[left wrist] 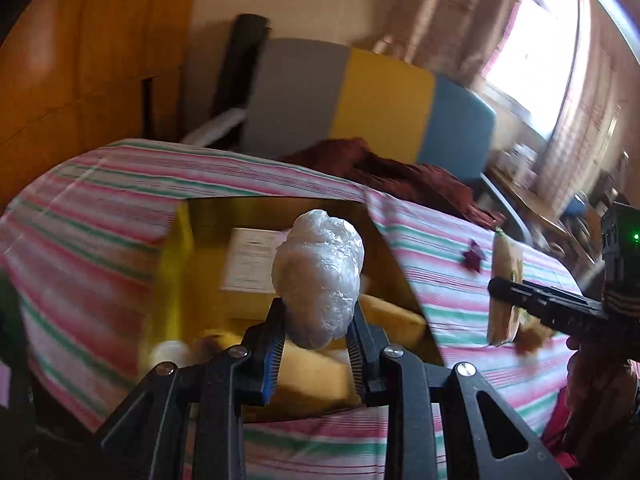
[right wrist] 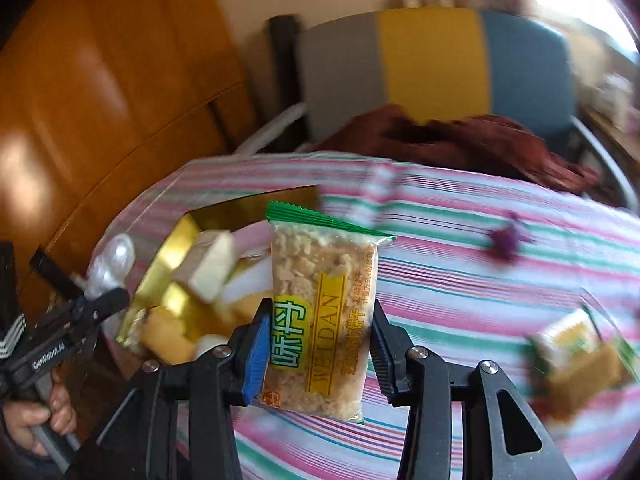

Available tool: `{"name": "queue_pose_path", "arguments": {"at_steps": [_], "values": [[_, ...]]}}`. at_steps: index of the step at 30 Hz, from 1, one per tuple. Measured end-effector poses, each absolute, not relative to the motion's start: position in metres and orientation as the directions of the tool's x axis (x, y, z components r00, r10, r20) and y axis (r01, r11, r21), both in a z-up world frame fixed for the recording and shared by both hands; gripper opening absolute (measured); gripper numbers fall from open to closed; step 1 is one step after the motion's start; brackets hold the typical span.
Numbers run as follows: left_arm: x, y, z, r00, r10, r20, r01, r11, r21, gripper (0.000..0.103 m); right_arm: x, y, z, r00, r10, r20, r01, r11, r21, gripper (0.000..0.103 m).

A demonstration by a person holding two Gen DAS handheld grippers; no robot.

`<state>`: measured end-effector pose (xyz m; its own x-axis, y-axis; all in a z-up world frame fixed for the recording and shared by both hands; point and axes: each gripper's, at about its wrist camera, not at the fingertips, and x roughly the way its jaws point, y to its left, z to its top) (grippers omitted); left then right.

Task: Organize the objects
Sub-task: 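Carry the bundle into the tray with the left gripper while the right gripper carries the snack bag in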

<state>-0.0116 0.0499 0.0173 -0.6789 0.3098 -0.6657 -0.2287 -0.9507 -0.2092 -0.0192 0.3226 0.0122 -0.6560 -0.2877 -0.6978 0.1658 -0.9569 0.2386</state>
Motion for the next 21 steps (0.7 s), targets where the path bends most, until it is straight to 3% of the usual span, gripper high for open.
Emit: {"name": "queue_pose_path", "arguments": {"at_steps": [8,21], "values": [[-0.010,-0.004,0.005,-0.701,0.235,-0.674,-0.103,-0.968,-0.230,0.028,-0.057,0.252,-0.002,-0.556,-0.355,-0.752,0.294,-0.930,0.221,0.045],[-0.016,-0.021,0.004,-0.710,0.216,-0.670,-0.076,-0.970,-0.232,0.029,-0.071,0.208,-0.009,-0.503,-0.363,-0.784,0.320,-0.921,0.221,0.045]]}}
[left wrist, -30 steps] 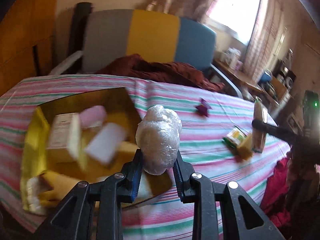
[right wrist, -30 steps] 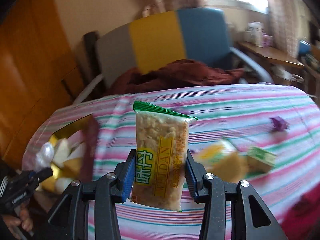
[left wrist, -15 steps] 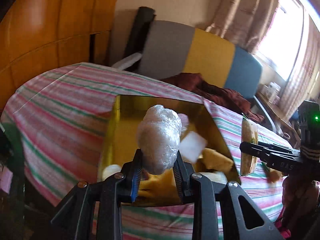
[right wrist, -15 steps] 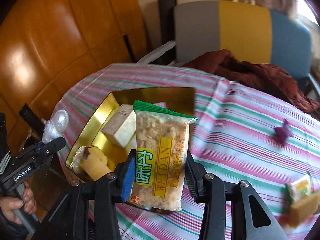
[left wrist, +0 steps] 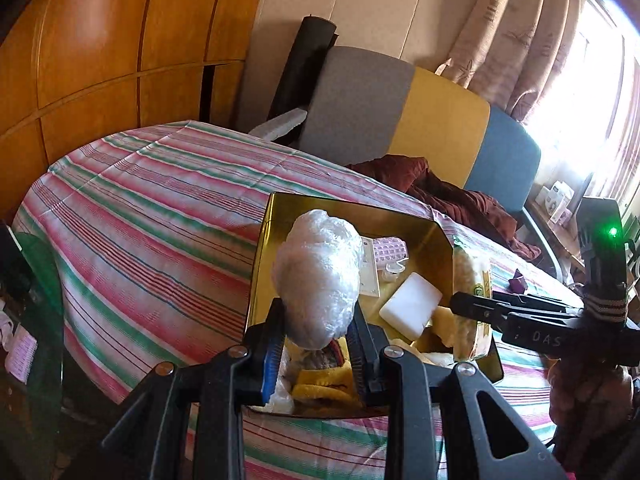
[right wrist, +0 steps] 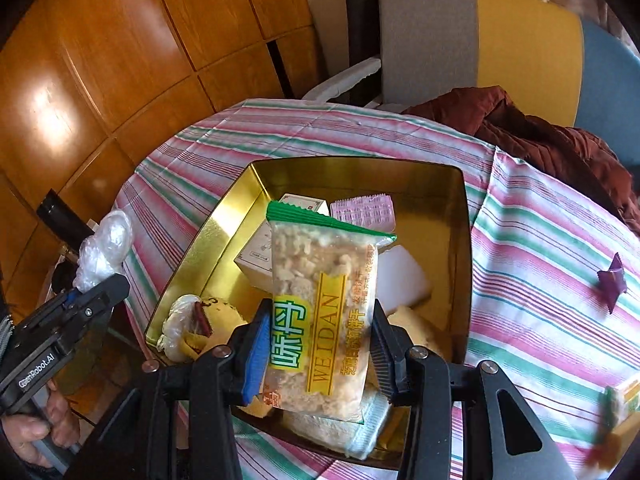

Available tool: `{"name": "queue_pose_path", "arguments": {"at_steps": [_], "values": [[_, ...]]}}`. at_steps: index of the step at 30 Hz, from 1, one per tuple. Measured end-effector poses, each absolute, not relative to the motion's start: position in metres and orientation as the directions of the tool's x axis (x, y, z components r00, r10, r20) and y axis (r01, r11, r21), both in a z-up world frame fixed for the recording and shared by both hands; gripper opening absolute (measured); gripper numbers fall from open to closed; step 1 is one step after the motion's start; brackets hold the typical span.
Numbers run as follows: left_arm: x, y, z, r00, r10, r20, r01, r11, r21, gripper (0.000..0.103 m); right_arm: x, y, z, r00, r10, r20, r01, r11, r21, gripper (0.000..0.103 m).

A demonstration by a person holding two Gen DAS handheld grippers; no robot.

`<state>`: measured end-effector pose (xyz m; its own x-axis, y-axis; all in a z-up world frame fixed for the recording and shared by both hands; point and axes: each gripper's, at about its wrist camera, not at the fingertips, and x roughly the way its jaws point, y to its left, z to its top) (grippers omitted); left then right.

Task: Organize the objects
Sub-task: 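Carry the bundle into the tray with the left gripper while the right gripper carries the snack bag in, then release the bundle and snack bag in the tray with both grippers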

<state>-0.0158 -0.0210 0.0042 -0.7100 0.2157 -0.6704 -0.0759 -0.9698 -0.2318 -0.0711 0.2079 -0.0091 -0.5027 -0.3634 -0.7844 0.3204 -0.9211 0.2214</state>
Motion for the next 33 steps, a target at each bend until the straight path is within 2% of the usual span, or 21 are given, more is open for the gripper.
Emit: {"name": "queue_pose_path", "arguments": {"at_steps": [12,13,14,21,24,26,29,33], "values": [[-0.048,-0.015,0.006,-0.716,0.185,-0.673,-0.087,-0.980,-0.178,0.029,-0.104,0.194,-0.015,-0.504,-0.345,-0.792,0.282,-0.932,0.227,0.048],[-0.051,-0.015,0.006,-0.718,0.184,-0.671,-0.085,-0.980,-0.177,0.029,-0.105,0.193,-0.016,-0.507,-0.346,-0.790,0.281,-0.932,0.228,0.051],[-0.054,-0.015,0.006,-0.719,0.181,-0.671,-0.084,-0.981,-0.175,0.029,-0.105,0.195,-0.016,-0.507,-0.350,-0.787,0.278,-0.931,0.235,0.059],[-0.069,-0.016,-0.001,-0.710,0.159,-0.686,-0.077,-0.986,-0.148,0.029,-0.084,0.200,-0.019,-0.519,-0.320,-0.792,0.281,-0.940,0.196,0.061],[-0.075,-0.016,-0.004,-0.702,0.154,-0.696,-0.073,-0.987,-0.144,0.030,-0.075,0.202,-0.021,-0.525,-0.305,-0.794,0.281,-0.943,0.176,0.068],[-0.080,-0.015,-0.006,-0.691,0.147,-0.707,-0.069,-0.988,-0.137,0.032,-0.071,0.203,-0.022,-0.528,-0.300,-0.795,0.278,-0.945,0.172,0.073],[-0.084,-0.014,-0.009,-0.681,0.143,-0.718,-0.063,-0.989,-0.136,0.042,-0.066,0.204,-0.023,-0.534,-0.292,-0.793,0.274,-0.948,0.165,0.078],[-0.082,-0.014,-0.011,-0.678,0.132,-0.723,-0.051,-0.990,-0.133,0.045,-0.063,0.206,-0.022,-0.540,-0.289,-0.791,0.267,-0.949,0.165,0.080]]}}
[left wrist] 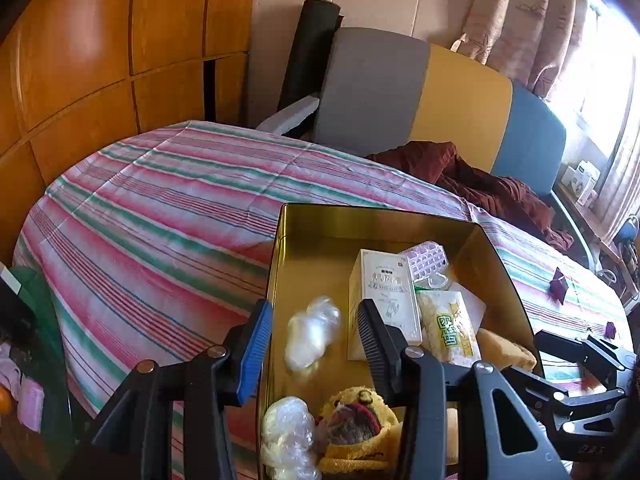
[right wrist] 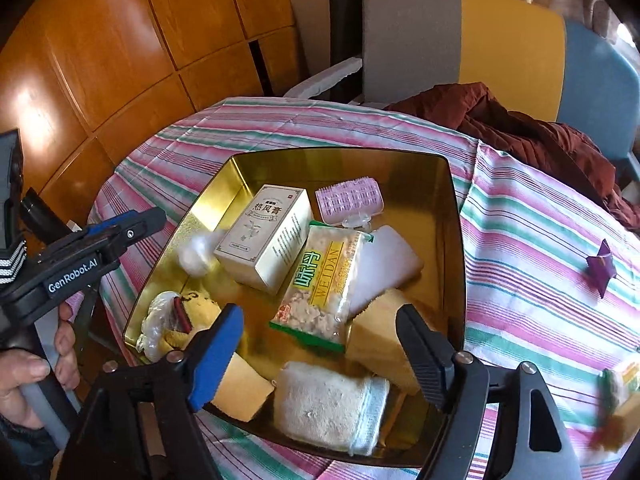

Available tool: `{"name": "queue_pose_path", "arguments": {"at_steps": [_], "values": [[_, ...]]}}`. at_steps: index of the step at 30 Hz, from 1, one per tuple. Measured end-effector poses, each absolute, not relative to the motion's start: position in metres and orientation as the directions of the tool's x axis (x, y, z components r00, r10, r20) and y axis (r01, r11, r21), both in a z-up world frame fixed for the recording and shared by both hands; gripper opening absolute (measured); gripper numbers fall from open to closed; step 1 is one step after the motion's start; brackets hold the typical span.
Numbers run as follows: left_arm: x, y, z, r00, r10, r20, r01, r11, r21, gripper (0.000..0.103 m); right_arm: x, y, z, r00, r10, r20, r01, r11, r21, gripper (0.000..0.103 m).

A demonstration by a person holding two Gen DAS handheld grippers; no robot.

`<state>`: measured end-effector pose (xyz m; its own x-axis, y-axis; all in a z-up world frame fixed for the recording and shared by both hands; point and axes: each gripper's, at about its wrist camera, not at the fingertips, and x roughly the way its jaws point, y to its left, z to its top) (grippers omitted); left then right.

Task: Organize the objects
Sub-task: 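Release the bundle and snack bag in the tray with both grippers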

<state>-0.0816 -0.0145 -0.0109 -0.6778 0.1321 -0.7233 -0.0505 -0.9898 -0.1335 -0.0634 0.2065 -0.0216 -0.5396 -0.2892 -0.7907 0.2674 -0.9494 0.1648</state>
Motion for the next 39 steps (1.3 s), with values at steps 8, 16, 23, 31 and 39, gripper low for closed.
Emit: {"name": "queue_pose_path", "arguments": {"at_steps": [8,16,23,31,39], "values": [[-0.063,-0.013,-0.007,-0.684,0.121,-0.720,-0.039,-0.991,-0.130,0.045,-0.054,0.204,-0.018,-0.558,-0.276,-0.783,0.264,-0.953,0.148,0.085],[-0.033,0.002,0.012,-0.731,0.109,-0.673,-0.068,-0.994,-0.087,0.045,-0.036,0.194,-0.002,-0.607,-0.263,-0.750,0.291,-0.952,0.098,0.100],[-0.016,0.012,0.019,-0.750,0.113,-0.652,-0.097,-0.993,-0.060,0.045,-0.024,0.194,0.001,-0.626,-0.248,-0.740,0.283,-0.956,0.081,0.103],[-0.004,0.018,0.020,-0.749,0.122,-0.651,-0.116,-0.992,-0.052,0.045,-0.016,0.204,0.001,-0.639,-0.225,-0.736,0.246,-0.966,0.081,0.103],[0.001,0.027,0.019,-0.742,0.145,-0.655,-0.147,-0.988,-0.051,0.045,-0.013,0.210,0.000,-0.643,-0.211,-0.736,0.226,-0.971,0.082,0.103]]}}
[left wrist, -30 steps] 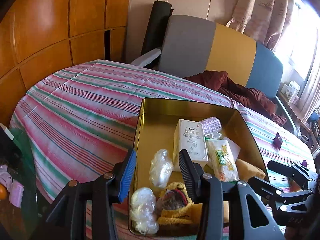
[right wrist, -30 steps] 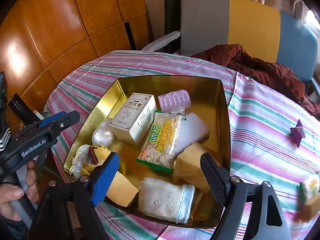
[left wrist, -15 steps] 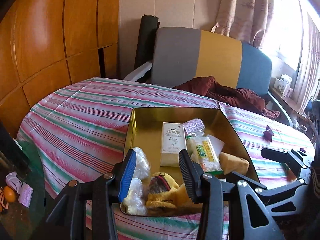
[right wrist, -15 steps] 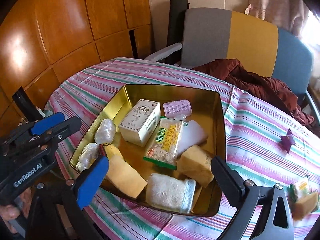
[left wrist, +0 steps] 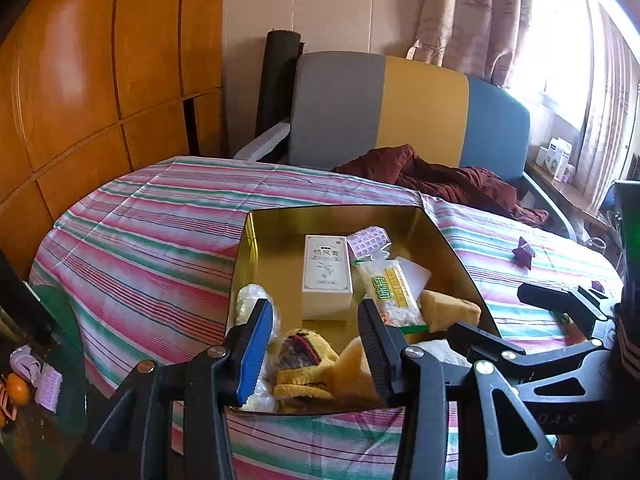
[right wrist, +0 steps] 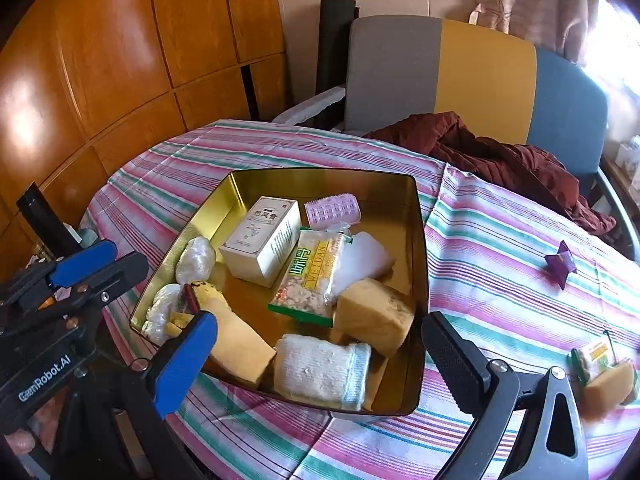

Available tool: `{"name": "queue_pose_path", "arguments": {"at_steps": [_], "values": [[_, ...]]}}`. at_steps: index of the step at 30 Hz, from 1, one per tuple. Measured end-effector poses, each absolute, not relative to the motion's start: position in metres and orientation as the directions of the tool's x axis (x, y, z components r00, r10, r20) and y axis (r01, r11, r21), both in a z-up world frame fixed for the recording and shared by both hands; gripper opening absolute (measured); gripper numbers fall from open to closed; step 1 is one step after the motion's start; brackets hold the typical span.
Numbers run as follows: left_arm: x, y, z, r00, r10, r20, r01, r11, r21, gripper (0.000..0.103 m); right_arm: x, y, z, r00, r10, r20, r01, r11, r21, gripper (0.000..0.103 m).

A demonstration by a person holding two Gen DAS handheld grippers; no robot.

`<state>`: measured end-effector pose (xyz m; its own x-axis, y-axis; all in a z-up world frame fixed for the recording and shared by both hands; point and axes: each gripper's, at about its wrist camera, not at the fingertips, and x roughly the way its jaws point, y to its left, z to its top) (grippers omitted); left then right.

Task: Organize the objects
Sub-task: 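Release the bundle and snack bag in the tray with both grippers, then withdraw both grippers from the tray toward the remaining items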

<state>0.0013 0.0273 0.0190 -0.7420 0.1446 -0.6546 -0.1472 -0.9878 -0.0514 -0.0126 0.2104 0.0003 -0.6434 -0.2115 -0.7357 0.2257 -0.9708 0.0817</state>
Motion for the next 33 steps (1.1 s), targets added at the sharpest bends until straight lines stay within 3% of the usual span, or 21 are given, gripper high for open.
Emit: {"name": "queue_pose_path", "arguments": {"at_steps": [33], "values": [[0.007,0.080,0.020,-0.691,0.268,-0.671,-0.304,-0.950,-0.067,0.045,-0.005,0.293,-0.012,-0.639,-0.095,-0.764,0.027,-0.995,0.100,0.103]]}}
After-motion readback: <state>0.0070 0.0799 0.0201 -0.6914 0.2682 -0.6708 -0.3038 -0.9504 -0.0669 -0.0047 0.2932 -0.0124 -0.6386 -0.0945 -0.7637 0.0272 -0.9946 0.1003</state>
